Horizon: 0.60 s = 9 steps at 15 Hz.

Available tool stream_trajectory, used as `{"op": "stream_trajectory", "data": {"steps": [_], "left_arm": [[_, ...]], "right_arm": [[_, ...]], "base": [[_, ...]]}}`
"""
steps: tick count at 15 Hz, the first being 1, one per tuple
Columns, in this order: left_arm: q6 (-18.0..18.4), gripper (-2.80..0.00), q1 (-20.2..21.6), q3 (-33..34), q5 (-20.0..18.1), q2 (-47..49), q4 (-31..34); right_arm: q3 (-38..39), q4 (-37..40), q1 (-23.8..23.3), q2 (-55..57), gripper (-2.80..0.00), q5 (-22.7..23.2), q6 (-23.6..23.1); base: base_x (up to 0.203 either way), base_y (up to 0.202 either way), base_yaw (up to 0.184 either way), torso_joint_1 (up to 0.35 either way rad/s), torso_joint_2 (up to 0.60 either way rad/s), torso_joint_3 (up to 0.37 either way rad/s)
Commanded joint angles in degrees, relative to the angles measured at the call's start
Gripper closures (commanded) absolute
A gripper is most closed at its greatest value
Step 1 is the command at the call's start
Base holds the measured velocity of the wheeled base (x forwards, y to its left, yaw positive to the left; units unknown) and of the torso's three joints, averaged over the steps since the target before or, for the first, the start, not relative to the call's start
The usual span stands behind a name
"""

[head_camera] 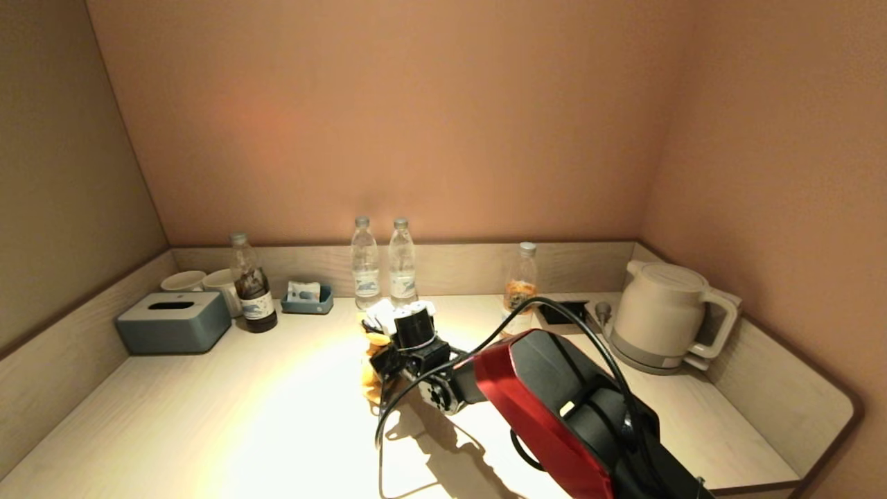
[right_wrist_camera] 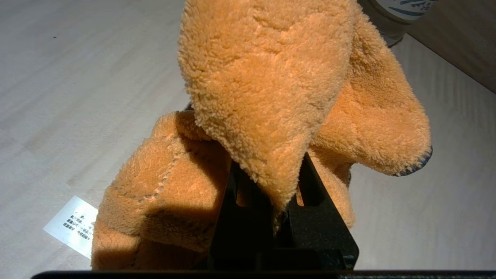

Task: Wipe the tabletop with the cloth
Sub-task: Sweep the stains on the table

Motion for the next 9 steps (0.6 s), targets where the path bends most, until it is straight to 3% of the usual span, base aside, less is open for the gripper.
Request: {"op": "stream_trajectory", "data": {"steps": [1,6,9], "left_arm": [[0.0,0.00,0.0,0.0,0.0,0.0,0.1],[0.0,0.00,0.0,0.0,0.0,0.0,0.0],[0.0,0.00,0.0,0.0,0.0,0.0,0.0]], "right_arm": [[0.7,2.5,-3.3,-1.2,0.00,-0.7,2.1],[1.4,20.9,-3.9,-6.8,0.00,-2.0,19.3],[3.3,31.1,-3.9,-10.4,0.00,-2.0,25.0]], "base": [[0.000,0.000,0.000,0.000,0.00,0.000],[0.000,0.000,0.000,0.000,0.00,0.000],[0.000,0.000,0.000,0.000,0.00,0.000]]}}
